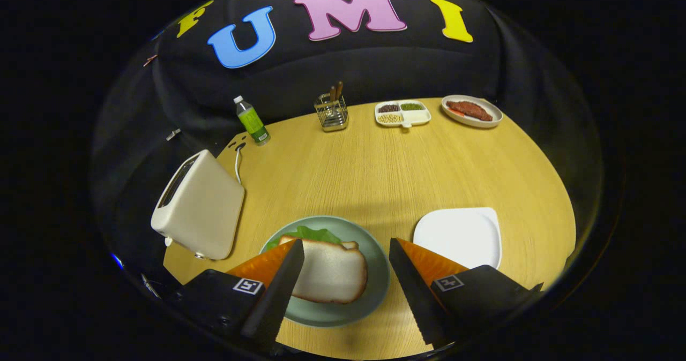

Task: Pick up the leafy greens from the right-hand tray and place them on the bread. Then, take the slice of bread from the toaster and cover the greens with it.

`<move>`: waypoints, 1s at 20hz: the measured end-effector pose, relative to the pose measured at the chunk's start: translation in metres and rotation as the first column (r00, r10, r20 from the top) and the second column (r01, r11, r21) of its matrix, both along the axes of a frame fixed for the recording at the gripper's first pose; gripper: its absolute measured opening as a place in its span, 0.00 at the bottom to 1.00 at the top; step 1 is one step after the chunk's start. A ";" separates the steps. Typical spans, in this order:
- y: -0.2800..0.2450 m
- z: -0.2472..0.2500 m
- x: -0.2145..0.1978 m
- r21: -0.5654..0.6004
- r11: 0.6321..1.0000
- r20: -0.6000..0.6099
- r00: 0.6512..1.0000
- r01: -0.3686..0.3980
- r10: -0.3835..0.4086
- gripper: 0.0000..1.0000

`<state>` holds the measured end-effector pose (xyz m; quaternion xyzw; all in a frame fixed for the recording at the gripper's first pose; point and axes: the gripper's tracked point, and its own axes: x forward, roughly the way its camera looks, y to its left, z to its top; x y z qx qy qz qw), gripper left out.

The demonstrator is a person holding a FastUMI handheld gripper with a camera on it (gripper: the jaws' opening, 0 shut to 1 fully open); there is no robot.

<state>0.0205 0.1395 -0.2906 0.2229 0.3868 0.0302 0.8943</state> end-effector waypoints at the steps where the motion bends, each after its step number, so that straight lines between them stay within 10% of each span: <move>1: -0.004 0.014 0.001 -0.006 1.000 0.033 0.999 0.008 -0.007 0.99; 10: -0.033 0.155 0.005 -0.114 0.993 0.336 0.942 0.028 0.012 0.99; 20: -0.041 0.301 -0.004 -0.358 0.931 0.634 0.752 0.078 0.180 0.98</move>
